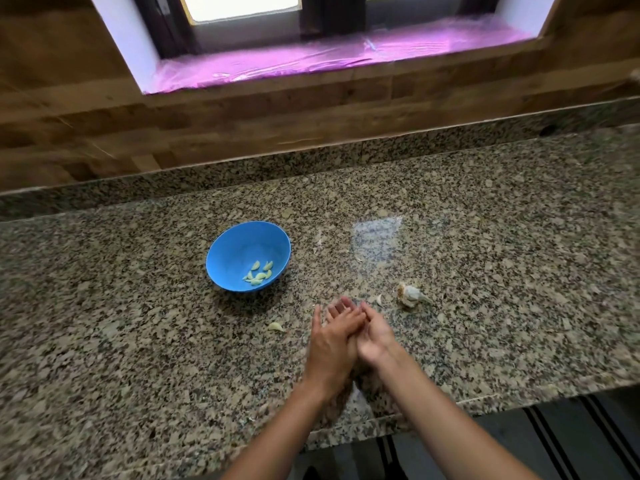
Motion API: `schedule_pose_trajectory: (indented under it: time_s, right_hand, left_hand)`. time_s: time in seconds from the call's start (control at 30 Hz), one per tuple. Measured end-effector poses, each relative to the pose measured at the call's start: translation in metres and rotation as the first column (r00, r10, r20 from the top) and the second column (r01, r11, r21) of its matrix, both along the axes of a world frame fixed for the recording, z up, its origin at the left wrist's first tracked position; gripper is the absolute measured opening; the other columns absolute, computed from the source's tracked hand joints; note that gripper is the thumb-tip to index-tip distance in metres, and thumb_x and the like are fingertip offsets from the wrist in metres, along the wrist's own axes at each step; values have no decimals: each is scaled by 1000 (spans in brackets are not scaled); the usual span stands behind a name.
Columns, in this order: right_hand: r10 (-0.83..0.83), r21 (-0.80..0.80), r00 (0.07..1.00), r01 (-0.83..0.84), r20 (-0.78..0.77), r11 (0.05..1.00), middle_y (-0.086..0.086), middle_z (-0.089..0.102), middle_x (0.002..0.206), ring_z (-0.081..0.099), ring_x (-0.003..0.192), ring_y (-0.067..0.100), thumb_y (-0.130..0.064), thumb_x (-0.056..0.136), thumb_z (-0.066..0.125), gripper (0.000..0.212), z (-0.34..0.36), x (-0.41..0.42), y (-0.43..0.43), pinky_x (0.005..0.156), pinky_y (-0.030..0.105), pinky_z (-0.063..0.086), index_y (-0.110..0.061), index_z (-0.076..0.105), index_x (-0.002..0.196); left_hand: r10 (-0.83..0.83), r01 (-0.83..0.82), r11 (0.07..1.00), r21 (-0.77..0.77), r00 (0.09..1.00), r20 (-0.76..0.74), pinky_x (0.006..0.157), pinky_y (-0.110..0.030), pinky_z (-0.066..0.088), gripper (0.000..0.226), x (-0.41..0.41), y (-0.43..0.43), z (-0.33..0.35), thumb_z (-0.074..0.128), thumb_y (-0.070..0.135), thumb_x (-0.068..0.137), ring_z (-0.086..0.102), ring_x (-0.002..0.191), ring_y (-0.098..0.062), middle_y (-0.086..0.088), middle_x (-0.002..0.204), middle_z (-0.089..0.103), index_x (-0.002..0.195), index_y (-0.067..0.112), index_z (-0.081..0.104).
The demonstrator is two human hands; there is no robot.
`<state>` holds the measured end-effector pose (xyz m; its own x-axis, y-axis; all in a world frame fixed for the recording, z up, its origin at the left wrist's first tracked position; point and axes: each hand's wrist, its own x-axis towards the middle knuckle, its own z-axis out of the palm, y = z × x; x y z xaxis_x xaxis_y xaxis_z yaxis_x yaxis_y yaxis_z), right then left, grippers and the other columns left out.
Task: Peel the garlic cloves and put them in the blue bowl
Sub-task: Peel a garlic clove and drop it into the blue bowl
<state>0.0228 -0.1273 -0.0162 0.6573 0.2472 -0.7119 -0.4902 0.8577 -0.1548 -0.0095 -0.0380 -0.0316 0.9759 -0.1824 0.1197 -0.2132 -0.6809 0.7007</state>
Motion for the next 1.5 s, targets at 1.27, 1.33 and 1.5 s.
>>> schedule_pose_trajectory:
  time_s: [1.27, 1.33, 1.5]
  right_hand:
    - [29, -114, 999, -34, -40, 993, 9, 58, 52, 60, 63, 20, -14, 97, 44, 30, -17, -15, -67, 51, 26, 56, -5, 47, 69]
    - [22, -147, 999, -26, -30, 989, 11, 58, 63, 63, 62, 20, -13, 96, 45, 28, -16, -22, -68, 55, 27, 58, -5, 48, 70]
    - [-48, -209, 999, 45, -6, 977, 11, 59, 69, 59, 74, 21, -11, 94, 47, 23, -15, -39, -72, 61, 27, 58, -5, 51, 73]
  left_hand:
    - [130, -122, 991, 48, 959, -252, 119, -30, 6, 62, -78, 83, -37, 17, 58, 91, -2, 142, 6, 22, 155, 0, 147, 36, 5]
    - [120, -55, 968, 243, 958, -260, 119, -28, -4, 71, -73, 70, -39, 4, 64, 87, -16, 140, 4, 13, 154, -19, 146, 27, -13]
    - [-88, 167, 921, 353, 969, -229, 119, -32, -4, 73, -33, 20, -49, 2, 62, 91, -17, 142, -5, 5, 155, -20, 148, 20, -14]
